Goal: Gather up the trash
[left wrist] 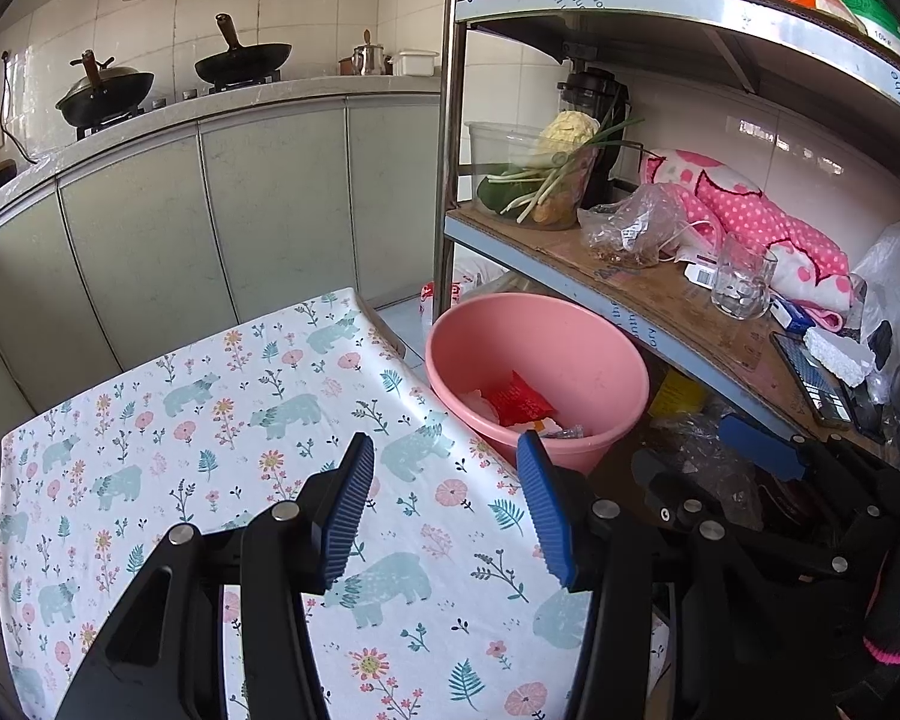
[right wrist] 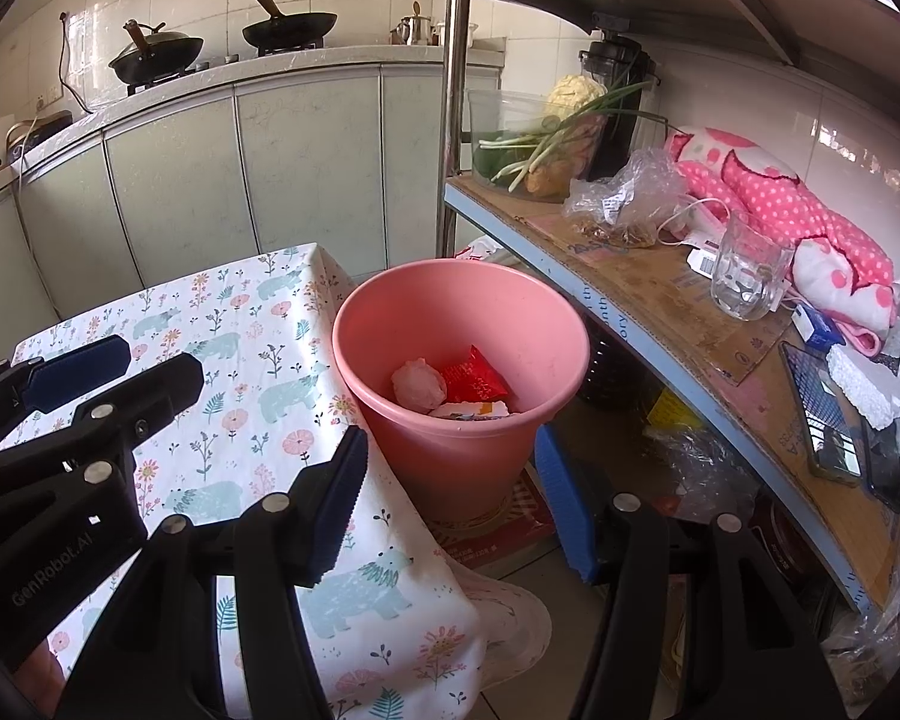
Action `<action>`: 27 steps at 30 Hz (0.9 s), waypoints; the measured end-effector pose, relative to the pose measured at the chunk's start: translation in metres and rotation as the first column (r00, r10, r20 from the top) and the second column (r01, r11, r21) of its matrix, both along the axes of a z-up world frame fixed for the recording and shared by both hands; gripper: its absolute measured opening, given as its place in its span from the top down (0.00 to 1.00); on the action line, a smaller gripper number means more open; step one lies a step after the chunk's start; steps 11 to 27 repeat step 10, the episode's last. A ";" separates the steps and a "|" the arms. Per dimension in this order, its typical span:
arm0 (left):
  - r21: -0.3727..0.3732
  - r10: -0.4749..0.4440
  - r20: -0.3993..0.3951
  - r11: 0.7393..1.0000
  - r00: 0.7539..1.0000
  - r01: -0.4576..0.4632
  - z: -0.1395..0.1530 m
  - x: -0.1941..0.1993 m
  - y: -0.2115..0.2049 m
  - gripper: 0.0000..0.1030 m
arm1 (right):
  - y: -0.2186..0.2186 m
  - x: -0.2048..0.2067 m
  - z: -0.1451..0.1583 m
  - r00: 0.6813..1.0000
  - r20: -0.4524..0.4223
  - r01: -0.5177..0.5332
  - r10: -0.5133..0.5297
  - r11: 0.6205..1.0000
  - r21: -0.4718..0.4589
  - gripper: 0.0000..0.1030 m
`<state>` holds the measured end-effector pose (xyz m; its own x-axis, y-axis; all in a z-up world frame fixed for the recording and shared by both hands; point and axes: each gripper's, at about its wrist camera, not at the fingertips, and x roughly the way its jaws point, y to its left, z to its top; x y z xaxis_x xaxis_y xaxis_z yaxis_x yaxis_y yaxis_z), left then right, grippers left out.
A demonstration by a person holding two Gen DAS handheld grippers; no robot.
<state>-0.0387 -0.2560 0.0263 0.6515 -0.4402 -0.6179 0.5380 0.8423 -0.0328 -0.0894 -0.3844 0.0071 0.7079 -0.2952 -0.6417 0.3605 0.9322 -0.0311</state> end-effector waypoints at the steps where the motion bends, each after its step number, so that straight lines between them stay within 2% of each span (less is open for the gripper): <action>1: 0.000 -0.001 0.003 1.000 1.000 0.001 0.000 0.000 0.000 0.52 | 0.001 0.000 0.000 1.000 0.000 0.000 0.000 1.000 0.000 0.43; 27: -0.002 0.000 -0.007 1.000 1.000 0.000 -0.001 0.002 0.002 0.52 | 0.003 0.002 -0.004 1.000 -0.006 -0.007 0.007 1.000 -0.002 0.43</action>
